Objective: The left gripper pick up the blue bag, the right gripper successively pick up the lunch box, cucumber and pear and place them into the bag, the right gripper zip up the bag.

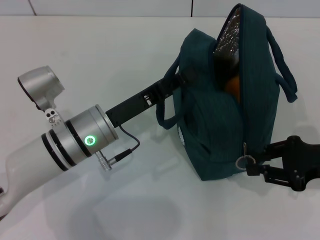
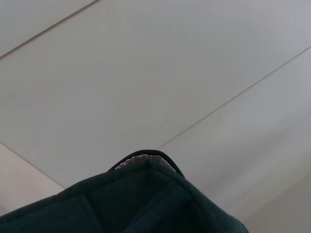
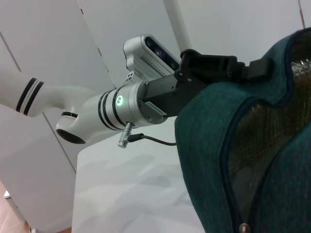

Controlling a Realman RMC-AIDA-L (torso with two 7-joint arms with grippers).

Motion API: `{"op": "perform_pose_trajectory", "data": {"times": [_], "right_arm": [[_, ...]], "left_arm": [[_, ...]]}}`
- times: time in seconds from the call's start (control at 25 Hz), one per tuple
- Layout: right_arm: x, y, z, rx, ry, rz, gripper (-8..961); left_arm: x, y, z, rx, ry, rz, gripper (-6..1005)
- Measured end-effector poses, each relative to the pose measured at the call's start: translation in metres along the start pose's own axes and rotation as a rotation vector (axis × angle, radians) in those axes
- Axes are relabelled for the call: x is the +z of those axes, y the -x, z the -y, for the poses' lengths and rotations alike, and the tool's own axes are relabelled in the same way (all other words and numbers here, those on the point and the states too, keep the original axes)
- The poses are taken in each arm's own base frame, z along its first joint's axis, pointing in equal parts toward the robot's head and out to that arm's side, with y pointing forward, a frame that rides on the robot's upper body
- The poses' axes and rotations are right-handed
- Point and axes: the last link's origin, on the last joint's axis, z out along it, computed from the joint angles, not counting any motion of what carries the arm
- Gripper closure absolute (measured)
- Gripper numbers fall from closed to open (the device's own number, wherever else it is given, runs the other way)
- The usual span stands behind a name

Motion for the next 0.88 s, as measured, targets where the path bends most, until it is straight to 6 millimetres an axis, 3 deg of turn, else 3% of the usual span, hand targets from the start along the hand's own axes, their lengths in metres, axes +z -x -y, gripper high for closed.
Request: {"op": "perform_pose_trajectory", "data": {"times": [0.6,0.68,0.88], "right_arm": [[0.0043,0.0005,0.0012,-0.035,-0.004,0.001,712],[0.0049,-0.0001,0.0014,-0.039,-0.007,0.002,911],[0.0048,0.0001,0.0019,-0.038,-0.010,0.004,927]], "left_arm": [[-0.0004,0.0002,-0.0001,-0.001,0.001,0.000,956],[-0.0005,0.0005,-0.0002,-0.001,0.001,0.000,956],[-0.0014,0.0007,0.0001,-0.002,0.000,-0.001,956]]}}
